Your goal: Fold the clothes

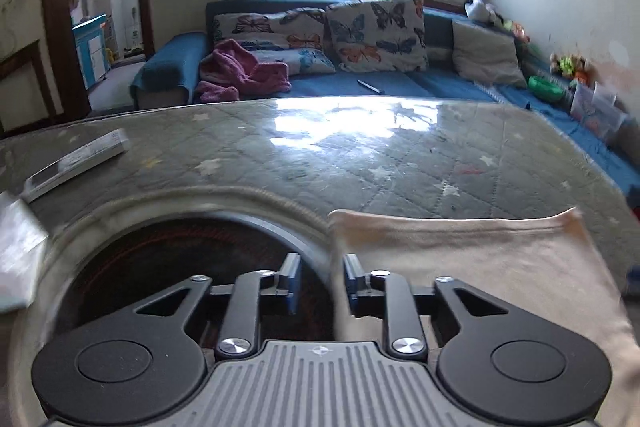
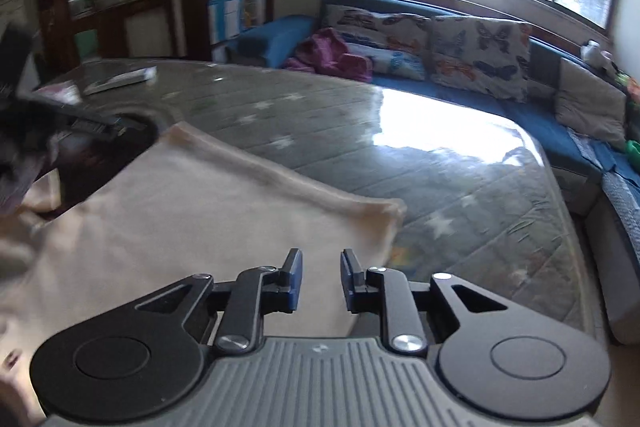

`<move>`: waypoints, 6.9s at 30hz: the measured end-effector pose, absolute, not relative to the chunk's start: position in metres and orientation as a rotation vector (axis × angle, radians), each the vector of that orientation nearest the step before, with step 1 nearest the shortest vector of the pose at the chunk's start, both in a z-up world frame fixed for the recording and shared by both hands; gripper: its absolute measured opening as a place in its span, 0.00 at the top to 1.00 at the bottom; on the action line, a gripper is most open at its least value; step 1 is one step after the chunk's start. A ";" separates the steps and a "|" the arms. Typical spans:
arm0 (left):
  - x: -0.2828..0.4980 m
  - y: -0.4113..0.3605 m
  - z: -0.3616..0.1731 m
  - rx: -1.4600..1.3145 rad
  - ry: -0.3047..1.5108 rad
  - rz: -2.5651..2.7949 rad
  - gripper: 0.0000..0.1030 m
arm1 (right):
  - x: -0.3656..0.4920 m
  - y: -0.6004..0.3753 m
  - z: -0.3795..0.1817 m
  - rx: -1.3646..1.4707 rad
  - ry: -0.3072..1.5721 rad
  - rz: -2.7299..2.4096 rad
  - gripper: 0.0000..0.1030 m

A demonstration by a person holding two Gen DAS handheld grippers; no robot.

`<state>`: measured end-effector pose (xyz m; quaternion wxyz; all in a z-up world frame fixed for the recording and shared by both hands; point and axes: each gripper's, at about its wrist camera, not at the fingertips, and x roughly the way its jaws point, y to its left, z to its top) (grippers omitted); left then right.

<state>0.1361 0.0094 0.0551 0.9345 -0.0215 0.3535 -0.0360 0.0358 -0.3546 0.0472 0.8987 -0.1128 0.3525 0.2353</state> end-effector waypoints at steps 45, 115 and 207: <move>-0.039 0.149 0.032 -0.173 0.627 0.168 0.91 | -0.059 -0.329 0.008 -0.217 0.663 0.526 0.43; -0.020 0.160 0.043 0.056 0.561 0.295 0.97 | -0.110 -0.166 0.032 -0.492 0.688 1.081 0.94; -0.070 -0.166 0.024 0.315 0.575 -0.730 0.69 | -0.136 -0.564 0.003 0.137 0.630 -0.124 0.91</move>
